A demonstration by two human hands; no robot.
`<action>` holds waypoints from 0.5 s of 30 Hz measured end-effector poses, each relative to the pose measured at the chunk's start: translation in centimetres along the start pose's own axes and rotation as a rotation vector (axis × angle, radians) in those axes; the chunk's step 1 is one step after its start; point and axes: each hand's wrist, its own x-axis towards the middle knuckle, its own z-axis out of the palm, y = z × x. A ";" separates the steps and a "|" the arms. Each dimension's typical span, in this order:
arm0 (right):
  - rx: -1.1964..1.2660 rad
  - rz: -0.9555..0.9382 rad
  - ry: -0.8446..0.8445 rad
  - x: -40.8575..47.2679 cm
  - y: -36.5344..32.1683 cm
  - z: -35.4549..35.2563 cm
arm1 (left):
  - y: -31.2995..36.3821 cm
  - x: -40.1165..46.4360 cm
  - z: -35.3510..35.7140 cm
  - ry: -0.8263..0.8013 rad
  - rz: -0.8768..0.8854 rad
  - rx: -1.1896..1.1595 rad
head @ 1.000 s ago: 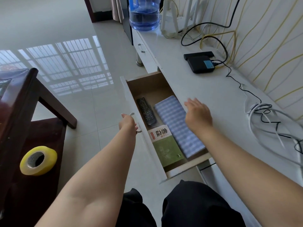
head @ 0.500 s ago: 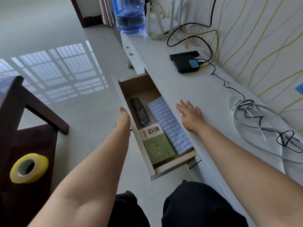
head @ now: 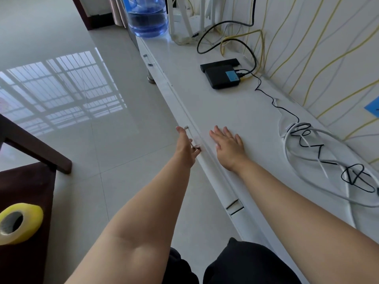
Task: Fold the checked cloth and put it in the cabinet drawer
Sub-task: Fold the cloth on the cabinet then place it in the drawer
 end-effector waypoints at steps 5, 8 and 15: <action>0.009 -0.007 0.005 -0.1 0.2 0.2 | -0.3 0.6 0.0 -0.034 0.007 0.000; 0.025 -0.004 -0.021 -0.1 0.0 -0.3 | -0.7 -0.1 0.1 -0.041 -0.009 0.004; 0.693 -0.002 -0.152 -4.7 -3.6 -4.6 | -1.1 -4.3 -0.4 0.005 0.024 0.311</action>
